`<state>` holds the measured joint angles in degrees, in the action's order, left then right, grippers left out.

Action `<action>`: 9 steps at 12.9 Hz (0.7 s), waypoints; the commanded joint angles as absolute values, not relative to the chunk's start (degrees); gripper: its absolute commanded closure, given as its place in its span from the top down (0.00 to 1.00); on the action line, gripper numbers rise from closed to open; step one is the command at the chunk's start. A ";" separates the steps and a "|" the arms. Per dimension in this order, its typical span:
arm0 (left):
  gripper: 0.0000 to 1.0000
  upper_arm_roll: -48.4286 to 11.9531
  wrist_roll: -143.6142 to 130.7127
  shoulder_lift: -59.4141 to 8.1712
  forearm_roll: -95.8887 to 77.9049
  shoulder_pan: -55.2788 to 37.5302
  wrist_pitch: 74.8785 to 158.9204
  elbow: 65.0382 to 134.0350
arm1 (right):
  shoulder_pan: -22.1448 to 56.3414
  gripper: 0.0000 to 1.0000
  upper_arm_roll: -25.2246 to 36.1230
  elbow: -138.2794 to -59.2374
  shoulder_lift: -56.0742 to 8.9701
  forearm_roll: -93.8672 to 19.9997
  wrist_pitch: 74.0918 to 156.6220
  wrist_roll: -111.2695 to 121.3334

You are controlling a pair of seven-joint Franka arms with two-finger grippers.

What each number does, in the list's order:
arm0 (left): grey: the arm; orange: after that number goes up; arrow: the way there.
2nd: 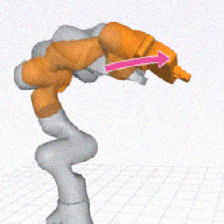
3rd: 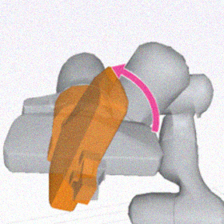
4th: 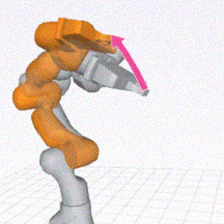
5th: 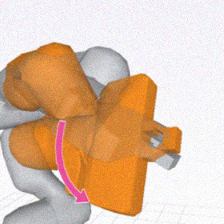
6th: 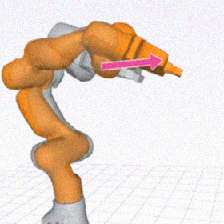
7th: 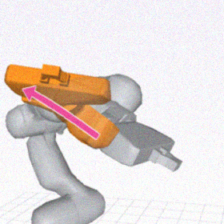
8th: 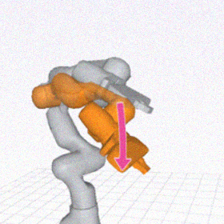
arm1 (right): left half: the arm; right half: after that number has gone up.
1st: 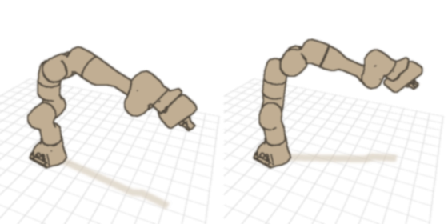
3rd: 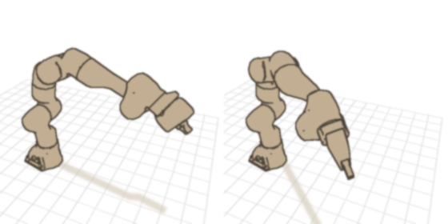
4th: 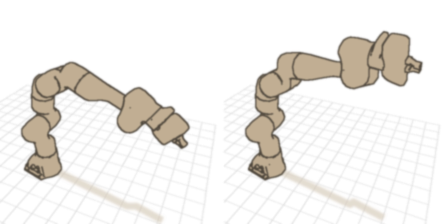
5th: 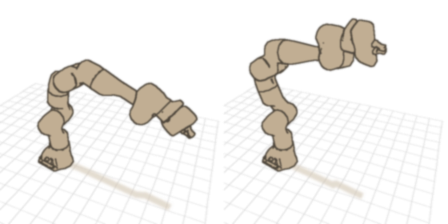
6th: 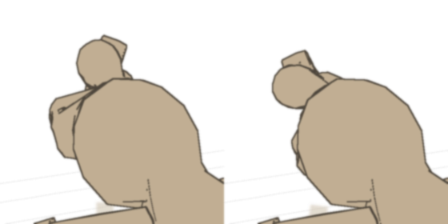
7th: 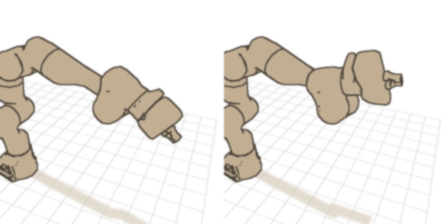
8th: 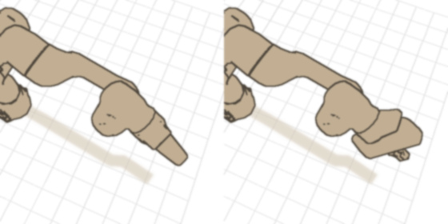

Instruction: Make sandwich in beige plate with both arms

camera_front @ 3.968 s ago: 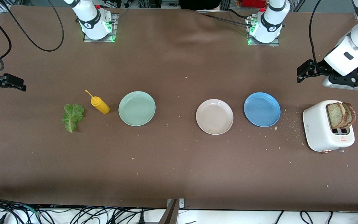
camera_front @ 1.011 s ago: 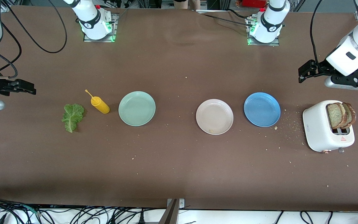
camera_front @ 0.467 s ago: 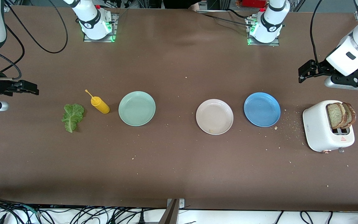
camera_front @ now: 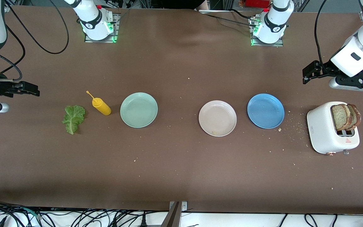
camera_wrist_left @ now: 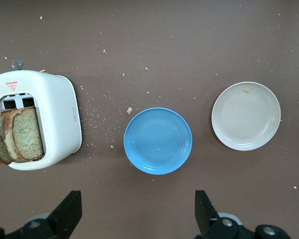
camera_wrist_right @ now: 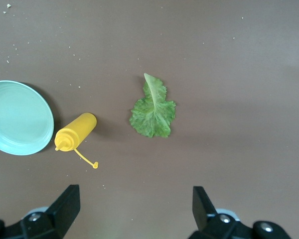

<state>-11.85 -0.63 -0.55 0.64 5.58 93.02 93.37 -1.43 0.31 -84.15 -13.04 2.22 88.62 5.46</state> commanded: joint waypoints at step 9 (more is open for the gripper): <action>1.00 -11.60 -0.35 -0.26 -0.88 5.71 92.20 92.72 | -1.23 1.00 0.35 -85.43 -12.48 2.81 90.17 4.75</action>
<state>-11.85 -0.63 -0.55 0.64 5.58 93.02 93.37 -1.43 0.31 -84.52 -13.05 2.22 89.24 5.41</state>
